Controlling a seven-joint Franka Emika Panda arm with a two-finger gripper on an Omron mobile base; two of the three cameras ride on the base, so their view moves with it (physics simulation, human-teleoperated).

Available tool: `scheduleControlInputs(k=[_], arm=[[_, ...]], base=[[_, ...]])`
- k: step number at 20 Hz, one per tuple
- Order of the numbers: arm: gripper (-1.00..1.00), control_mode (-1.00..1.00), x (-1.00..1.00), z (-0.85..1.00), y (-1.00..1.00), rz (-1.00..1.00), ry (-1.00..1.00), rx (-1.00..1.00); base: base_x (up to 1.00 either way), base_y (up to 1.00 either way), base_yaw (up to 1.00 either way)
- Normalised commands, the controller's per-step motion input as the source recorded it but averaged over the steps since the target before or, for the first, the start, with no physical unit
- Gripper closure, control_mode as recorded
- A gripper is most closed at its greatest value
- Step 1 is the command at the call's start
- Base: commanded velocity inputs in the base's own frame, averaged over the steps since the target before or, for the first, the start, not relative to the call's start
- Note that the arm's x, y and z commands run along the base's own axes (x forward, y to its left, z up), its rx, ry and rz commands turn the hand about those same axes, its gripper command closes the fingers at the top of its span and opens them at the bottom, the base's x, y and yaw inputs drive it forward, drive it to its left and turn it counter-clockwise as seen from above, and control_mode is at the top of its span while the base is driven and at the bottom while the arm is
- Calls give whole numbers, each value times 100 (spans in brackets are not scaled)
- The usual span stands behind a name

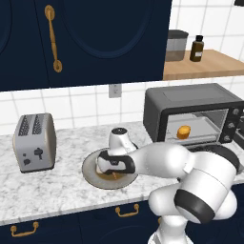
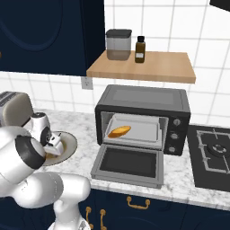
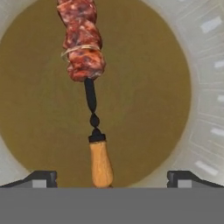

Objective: Pick up the kebab skewer and baguette bread, and place them inside the toaster oven. Close the toaster oven door and start by setting the timer.

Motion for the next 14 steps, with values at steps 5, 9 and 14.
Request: scheduleControlInputs(k=[5, 9, 14], arm=[[-100, -100, 1, -18, 4, 0, 0, 0], [100, -100, 1, -15, 3, 0, 0, 0], [100, -100, 0, -18, 1, 0, 0, 0]], base=[[0, 0, 0], [0, 0, 0], [0, 0, 0]])
